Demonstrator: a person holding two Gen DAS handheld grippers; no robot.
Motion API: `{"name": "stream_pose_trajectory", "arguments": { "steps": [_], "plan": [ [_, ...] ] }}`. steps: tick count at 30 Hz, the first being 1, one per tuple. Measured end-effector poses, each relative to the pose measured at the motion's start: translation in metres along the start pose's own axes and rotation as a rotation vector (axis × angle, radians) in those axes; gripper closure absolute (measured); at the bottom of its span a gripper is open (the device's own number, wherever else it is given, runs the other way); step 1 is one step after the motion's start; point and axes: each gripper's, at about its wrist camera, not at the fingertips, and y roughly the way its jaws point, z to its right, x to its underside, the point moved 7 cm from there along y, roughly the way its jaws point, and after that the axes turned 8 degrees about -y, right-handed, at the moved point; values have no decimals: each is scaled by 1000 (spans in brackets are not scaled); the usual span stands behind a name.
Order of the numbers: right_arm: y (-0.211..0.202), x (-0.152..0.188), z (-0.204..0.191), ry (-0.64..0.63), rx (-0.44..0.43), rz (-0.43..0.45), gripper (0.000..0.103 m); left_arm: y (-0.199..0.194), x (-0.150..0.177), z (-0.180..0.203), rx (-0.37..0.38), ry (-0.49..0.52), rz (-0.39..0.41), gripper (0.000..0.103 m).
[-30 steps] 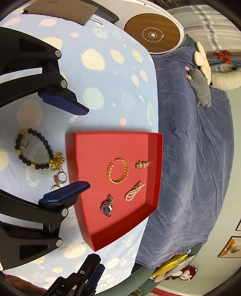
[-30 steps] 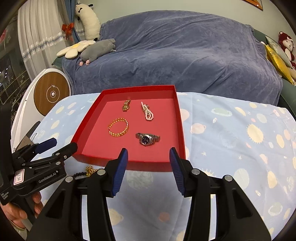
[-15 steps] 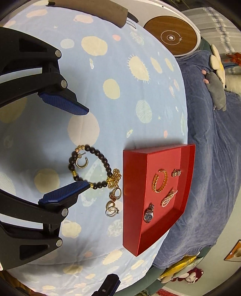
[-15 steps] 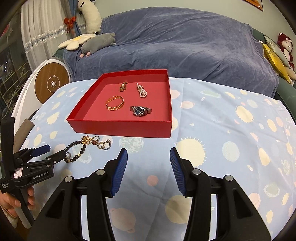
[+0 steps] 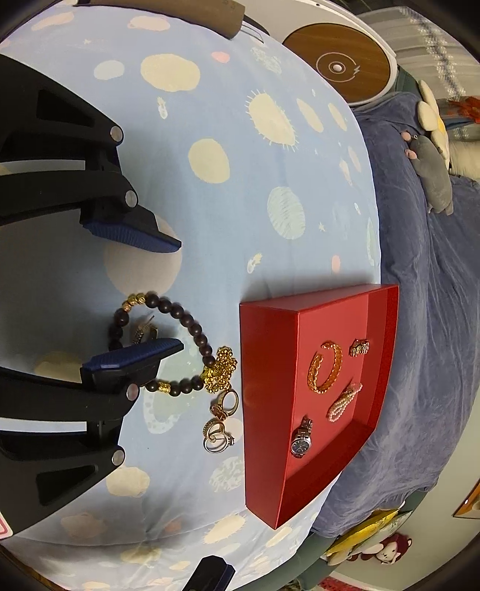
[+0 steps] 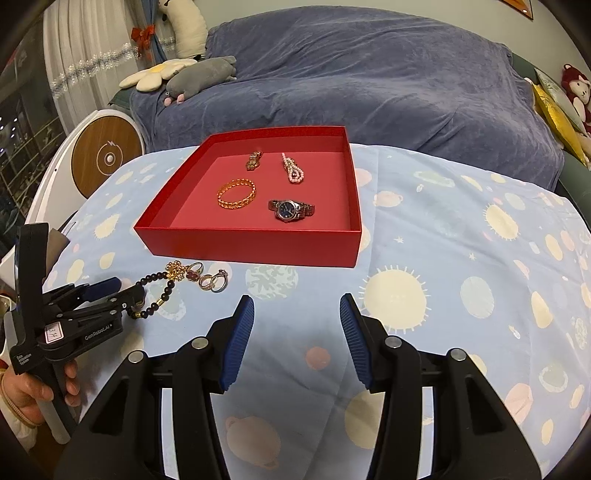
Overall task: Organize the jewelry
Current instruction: 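Close the left gripper on the dark beaded bracelet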
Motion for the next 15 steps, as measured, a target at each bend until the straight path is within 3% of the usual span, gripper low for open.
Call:
{"name": "stream_pose_trajectory", "arguments": {
  "steps": [4, 9, 15],
  "plan": [
    [5, 1, -1, 0, -7, -10, 56, 3, -2, 5, -32, 36, 26, 71],
    [6, 2, -2, -7, -9, -14, 56, 4, -2, 13, -39, 78, 38, 96],
    [6, 3, -2, -7, -10, -18, 56, 1, -1, 16, 3, 64, 18, 98]
  ]
}}
